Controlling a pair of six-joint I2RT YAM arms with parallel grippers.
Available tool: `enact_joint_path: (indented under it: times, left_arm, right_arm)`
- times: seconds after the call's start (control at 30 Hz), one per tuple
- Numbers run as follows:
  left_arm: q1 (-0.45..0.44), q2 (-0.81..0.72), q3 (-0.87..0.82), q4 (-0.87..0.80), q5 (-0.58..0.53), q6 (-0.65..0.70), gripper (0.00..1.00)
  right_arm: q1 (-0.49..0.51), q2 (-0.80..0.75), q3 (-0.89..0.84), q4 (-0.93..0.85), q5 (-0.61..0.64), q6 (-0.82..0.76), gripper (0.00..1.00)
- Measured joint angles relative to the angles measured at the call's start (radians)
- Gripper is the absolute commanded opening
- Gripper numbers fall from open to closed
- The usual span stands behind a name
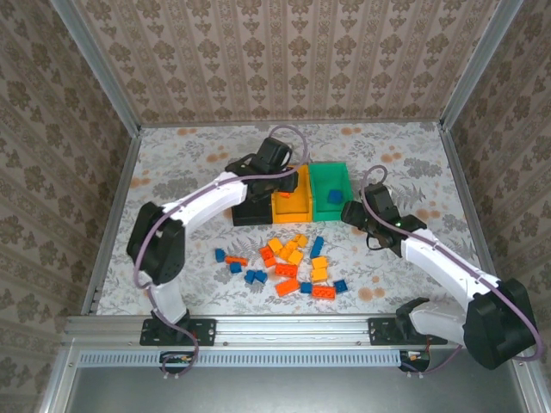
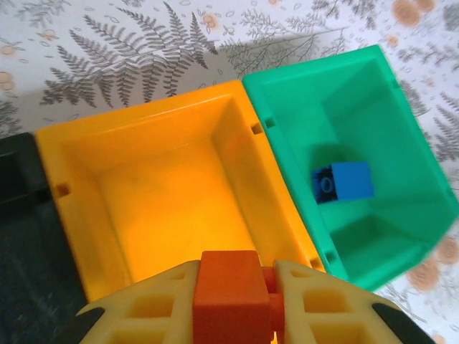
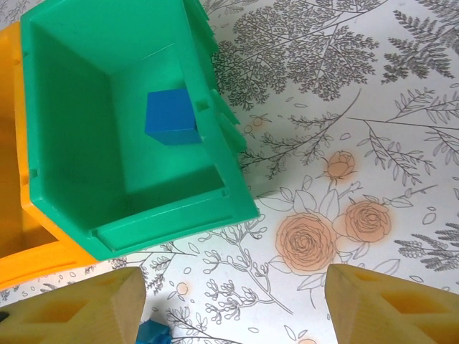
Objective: Sort the legos into containers by color
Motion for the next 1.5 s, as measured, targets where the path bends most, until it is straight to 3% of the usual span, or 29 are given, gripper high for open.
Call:
enact_joint_path:
  times: [0.2, 0.27, 0.37, 0.43, 0.63, 0.8, 1.13, 1.3, 1.5]
  left_arm:
    - [0.003, 0.175, 0.118, -0.021, 0.000, 0.014, 0.20]
    - [0.008, 0.206, 0.141, -0.028, 0.000, 0.014, 0.31]
    - [0.016, 0.223, 0.157, -0.036, 0.001, 0.008, 0.56]
    - [0.020, 0.223, 0.165, -0.037, 0.000, 0.006, 0.66]
    - [0.019, 0.190, 0.163, -0.034, 0.011, -0.003, 0.78]
    - [0.019, -0.016, 0.043, -0.005, 0.027, -0.022, 1.00]
    - [0.010, -0.605, -0.401, 0.071, -0.005, -0.060, 1.00]
    - [0.009, -0.823, -0.641, 0.040, -0.064, -0.100, 1.00]
    - [0.023, -1.004, -0.814, 0.000, -0.134, -0.162, 1.00]
  right_arm:
    - [-0.005, -0.039, -0.021, -0.015, 0.000, 0.004, 0.69]
    - [-0.005, -0.048, -0.029, -0.016, -0.001, 0.010, 0.69]
    - [-0.005, -0.065, -0.037, -0.016, -0.002, 0.024, 0.70]
    - [-0.005, -0.075, -0.038, -0.016, -0.005, 0.027, 0.71]
    - [-0.007, -0.088, -0.038, -0.021, -0.027, 0.018, 0.72]
    - [-0.007, -0.088, -0.038, -0.022, -0.064, -0.005, 0.71]
    - [0.055, -0.054, -0.029, -0.036, -0.129, -0.065, 0.70]
    - [0.150, 0.018, -0.021, -0.061, -0.141, -0.079, 0.71]
    - [0.246, 0.171, 0.006, -0.051, -0.140, -0.030, 0.71]
